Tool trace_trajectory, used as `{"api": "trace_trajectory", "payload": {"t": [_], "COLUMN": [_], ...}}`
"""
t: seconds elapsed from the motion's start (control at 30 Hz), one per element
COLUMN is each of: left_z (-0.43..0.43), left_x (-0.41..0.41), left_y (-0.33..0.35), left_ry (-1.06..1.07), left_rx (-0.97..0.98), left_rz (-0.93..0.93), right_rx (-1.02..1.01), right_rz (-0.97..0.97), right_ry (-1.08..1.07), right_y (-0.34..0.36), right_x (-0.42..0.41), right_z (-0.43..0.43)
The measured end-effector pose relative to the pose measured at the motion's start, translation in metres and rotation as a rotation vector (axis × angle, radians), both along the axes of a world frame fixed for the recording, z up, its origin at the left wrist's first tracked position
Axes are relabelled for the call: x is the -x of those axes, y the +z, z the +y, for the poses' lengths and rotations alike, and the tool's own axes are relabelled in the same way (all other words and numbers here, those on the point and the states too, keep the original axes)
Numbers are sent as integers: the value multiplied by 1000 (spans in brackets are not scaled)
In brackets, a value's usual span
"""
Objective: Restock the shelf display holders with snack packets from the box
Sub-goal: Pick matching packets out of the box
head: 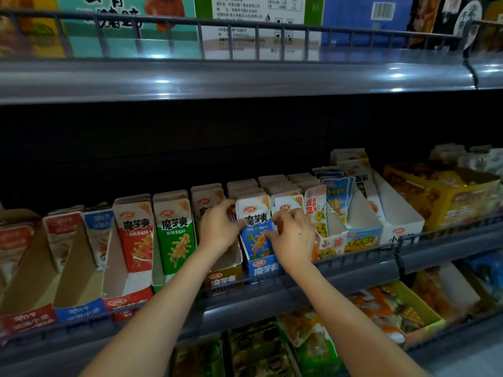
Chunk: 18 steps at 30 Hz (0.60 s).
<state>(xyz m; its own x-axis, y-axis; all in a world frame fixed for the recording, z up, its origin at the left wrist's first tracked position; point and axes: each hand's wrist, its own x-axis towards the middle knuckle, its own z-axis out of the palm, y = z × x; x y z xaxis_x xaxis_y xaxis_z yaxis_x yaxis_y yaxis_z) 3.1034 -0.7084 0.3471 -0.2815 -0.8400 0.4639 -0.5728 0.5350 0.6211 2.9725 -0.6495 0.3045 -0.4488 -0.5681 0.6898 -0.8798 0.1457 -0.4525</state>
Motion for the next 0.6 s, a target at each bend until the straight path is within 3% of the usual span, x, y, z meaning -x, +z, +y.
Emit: {"api": "trace_trajectory", "payload": {"t": [0.27,0.43,0.6], "left_z": [-7,-12,-20], "left_x": [9,9,6], "left_y": [5,-4,-7], "left_ry": [-25,-20,92], "left_rx": [77,78,98], "left_rz": [75,99,-29], "right_rx": [17,-45,-131], "right_rz": [-43,40,88], "right_ry": [-87,-159,-214], "right_y": [6,3,-3], "right_x": [-6,-6,-4], "right_z": [-12,-12,-11]}}
